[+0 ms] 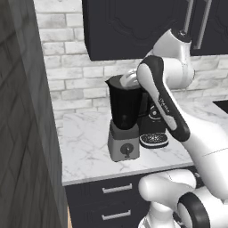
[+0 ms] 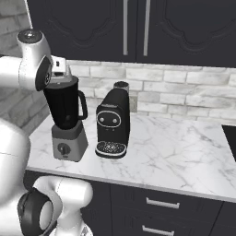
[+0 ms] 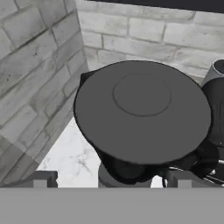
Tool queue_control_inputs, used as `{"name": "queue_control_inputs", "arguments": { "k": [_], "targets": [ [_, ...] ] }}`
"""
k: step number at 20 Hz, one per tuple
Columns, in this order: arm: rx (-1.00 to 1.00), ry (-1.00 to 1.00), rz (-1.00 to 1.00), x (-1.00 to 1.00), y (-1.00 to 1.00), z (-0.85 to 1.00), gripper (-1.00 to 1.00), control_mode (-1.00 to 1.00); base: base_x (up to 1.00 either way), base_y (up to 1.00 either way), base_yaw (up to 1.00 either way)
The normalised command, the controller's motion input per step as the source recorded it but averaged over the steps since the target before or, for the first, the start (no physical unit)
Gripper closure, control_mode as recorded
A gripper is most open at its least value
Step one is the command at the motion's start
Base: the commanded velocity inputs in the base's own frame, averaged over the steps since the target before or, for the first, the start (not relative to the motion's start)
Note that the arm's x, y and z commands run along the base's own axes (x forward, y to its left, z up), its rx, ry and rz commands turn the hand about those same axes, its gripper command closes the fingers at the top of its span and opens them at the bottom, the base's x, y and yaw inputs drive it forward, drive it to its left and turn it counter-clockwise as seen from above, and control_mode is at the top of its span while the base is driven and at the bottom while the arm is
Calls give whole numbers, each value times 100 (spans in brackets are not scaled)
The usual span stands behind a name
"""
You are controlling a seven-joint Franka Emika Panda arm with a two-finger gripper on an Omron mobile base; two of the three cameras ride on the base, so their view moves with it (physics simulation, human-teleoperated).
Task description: Close the lid blender by securely placing the lid on top.
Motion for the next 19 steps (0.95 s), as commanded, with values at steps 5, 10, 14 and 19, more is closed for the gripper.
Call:
{"name": "queue_control_inputs", "arguments": {
  "k": [5, 10, 14, 19],
  "targets": [
    [6, -7, -3, -85, -43, 1, -100, -100, 0, 0, 0],
    [7, -3, -7, -39, -92, 7, -100, -100, 0, 0, 0],
    [7, -8, -1, 0, -50, 0, -100, -100, 0, 0, 0],
    [2, -6, 0, 3, -9, -3, -100, -100, 0, 0, 0]
  ]
}}
